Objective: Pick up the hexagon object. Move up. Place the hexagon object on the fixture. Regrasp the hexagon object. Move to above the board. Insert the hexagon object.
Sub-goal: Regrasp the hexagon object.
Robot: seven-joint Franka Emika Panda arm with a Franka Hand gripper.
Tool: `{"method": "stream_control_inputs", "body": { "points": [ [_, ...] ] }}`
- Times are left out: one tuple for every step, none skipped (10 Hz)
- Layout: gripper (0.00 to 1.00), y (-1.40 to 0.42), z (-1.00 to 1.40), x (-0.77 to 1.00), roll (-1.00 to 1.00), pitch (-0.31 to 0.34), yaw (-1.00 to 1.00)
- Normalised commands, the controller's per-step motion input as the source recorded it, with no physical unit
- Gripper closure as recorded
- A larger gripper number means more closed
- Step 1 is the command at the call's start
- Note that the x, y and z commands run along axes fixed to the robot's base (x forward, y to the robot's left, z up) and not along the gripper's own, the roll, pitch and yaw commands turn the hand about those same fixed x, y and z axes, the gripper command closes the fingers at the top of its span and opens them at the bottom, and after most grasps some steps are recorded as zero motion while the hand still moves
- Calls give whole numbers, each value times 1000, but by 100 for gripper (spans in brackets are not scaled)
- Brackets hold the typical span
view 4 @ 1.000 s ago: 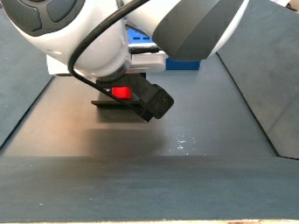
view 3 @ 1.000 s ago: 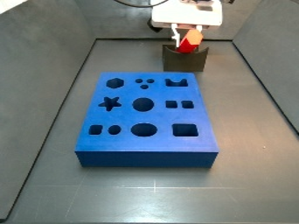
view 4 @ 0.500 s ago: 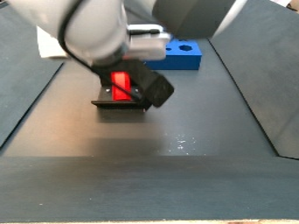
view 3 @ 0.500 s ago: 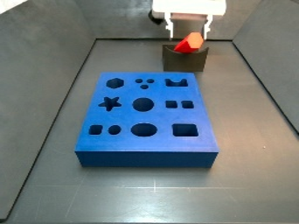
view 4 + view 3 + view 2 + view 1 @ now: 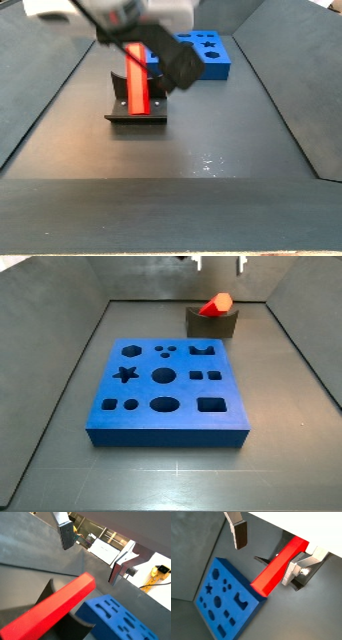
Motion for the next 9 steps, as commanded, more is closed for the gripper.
{"method": "stream_control_inputs", "body": {
  "points": [
    [0, -1000, 886, 9, 1000, 68, 9],
    [0, -1000, 833, 13, 1000, 67, 8],
    [0, -1000, 800, -22, 1000, 57, 7],
    [0, -1000, 765, -43, 1000, 52, 7],
    [0, -936, 606, -64, 1000, 45, 6],
    [0, -692, 297, -50, 1000, 42, 6],
    [0, -504, 127, -28, 1000, 40, 6],
    [0, -303, 76, -17, 1000, 38, 6],
    [0, -98, 64, -23, 1000, 36, 6]
  ]
}}
